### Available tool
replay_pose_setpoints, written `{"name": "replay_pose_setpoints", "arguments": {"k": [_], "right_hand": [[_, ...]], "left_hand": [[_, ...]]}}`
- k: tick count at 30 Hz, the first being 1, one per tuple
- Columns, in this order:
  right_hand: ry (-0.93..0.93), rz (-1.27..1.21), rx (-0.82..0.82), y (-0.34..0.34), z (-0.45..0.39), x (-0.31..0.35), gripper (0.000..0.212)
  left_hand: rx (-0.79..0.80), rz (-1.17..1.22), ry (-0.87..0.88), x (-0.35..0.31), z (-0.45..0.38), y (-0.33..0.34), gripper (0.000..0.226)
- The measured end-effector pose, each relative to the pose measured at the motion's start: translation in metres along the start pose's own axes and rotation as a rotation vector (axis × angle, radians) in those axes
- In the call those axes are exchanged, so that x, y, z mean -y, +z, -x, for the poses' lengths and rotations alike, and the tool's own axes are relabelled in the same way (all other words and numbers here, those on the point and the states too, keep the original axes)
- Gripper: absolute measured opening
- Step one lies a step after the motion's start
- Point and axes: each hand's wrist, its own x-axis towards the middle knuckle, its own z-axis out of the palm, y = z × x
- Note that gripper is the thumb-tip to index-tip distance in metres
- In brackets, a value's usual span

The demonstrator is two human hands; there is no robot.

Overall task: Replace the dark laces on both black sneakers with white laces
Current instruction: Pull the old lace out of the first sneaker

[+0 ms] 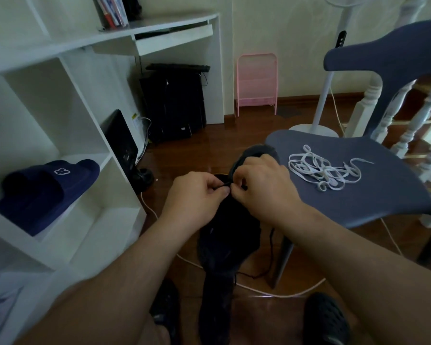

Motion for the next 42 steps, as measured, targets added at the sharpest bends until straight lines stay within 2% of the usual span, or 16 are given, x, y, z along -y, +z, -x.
{"name": "replay_pose_setpoints", "arguments": {"k": [7, 10, 13, 16, 20, 23, 27, 30, 32, 34, 37, 39, 42], "right_hand": [[0.026, -0.088, 0.010, -0.007, -0.004, -0.012, 0.014], [0.211, -0.149, -0.019, -0.015, -0.007, -0.025, 0.024], [0.317, -0.095, 0.047, -0.019, -0.007, -0.037, 0.027], [0.246, -0.130, 0.083, -0.023, -0.004, -0.028, 0.022], [0.064, -0.065, 0.088, -0.022, 0.001, -0.006, 0.040], [0.038, 0.048, 0.080, -0.014, 0.001, 0.002, 0.034], [-0.026, 0.073, -0.026, -0.006, -0.002, 0.001, 0.025], [0.013, 0.003, -0.044, -0.008, -0.004, -0.004, 0.018], [0.123, -0.060, -0.034, -0.015, -0.008, -0.013, 0.018], [0.278, -0.016, 0.070, -0.026, -0.010, -0.028, 0.024], [0.422, 0.183, 0.317, -0.036, -0.010, -0.043, 0.030], [0.407, 0.171, 0.349, -0.036, -0.009, -0.041, 0.029], [0.238, 0.100, 0.198, -0.036, -0.008, -0.027, 0.028]], "left_hand": [[-0.152, -0.032, 0.027, 0.001, -0.003, -0.003, 0.020], [-0.221, -0.033, 0.034, 0.005, -0.008, -0.009, 0.021], [-0.249, -0.017, 0.054, 0.005, -0.009, -0.010, 0.024], [-0.248, -0.003, 0.079, 0.004, -0.007, -0.009, 0.025], [-0.243, -0.008, 0.111, 0.002, -0.006, -0.009, 0.024], [-0.211, -0.016, 0.125, -0.002, -0.002, -0.004, 0.023], [-0.177, -0.021, 0.148, -0.003, -0.001, 0.000, 0.019], [-0.167, -0.008, 0.131, -0.002, -0.003, -0.003, 0.021], [-0.178, 0.019, 0.102, -0.001, -0.004, -0.007, 0.020], [-0.196, 0.043, 0.088, 0.002, -0.005, -0.011, 0.020], [-0.196, 0.043, 0.087, 0.005, -0.003, -0.011, 0.020], [-0.184, 0.041, 0.080, 0.004, -0.003, -0.009, 0.021], [-0.183, 0.067, 0.073, 0.003, -0.003, -0.006, 0.022]]}}
